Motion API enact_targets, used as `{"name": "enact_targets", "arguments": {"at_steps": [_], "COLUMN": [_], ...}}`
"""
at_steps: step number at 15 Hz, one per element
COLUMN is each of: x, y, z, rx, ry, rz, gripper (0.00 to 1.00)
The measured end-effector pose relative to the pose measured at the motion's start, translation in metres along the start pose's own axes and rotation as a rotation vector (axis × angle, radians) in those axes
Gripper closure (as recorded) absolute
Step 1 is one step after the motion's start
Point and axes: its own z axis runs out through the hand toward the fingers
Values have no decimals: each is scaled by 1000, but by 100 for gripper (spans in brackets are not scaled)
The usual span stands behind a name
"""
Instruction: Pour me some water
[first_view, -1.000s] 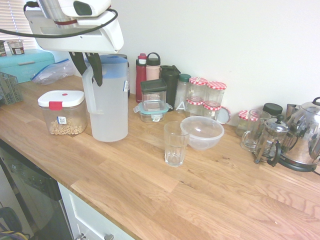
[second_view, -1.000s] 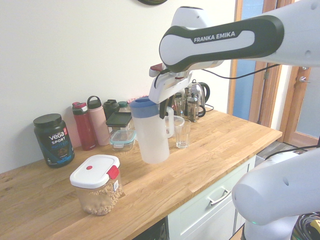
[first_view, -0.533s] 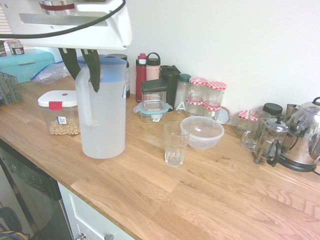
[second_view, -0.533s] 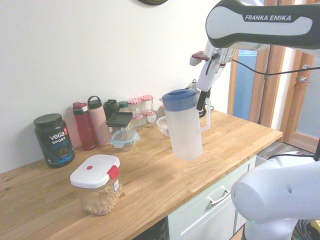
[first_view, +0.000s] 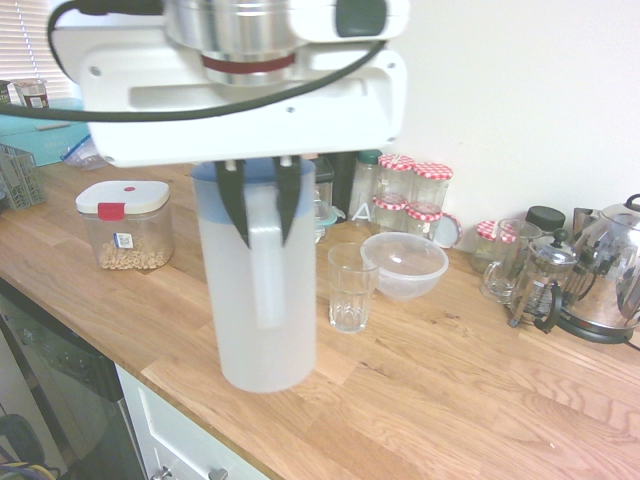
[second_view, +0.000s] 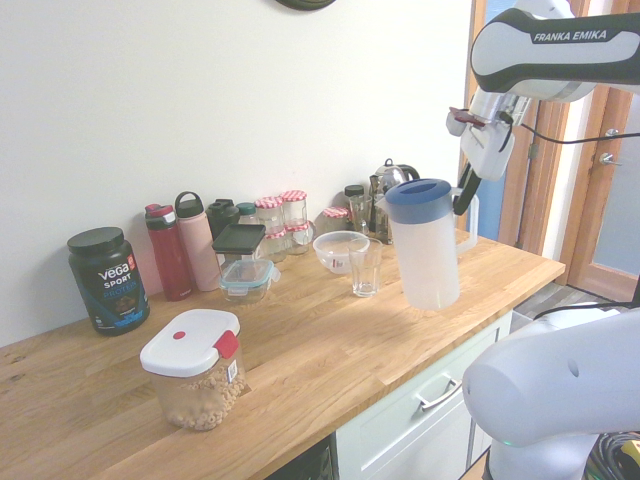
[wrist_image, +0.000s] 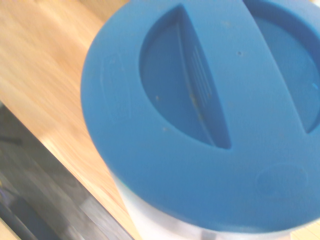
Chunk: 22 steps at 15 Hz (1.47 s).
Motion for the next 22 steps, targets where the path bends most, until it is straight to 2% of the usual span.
{"name": "enact_targets", "arguments": {"at_steps": [3,8,12,19,22], "x": [35,91,128,165,176], "y": [37,59,34,-10,-15], "z": [6,34,44,69,62], "rx": [-20,-98,-251,-457,-533], "ry": [-16,-107,-182,-277,-284], "rz": [-18,-84,-167,-226,-240], "gripper": [100,100,100,100,100]}}
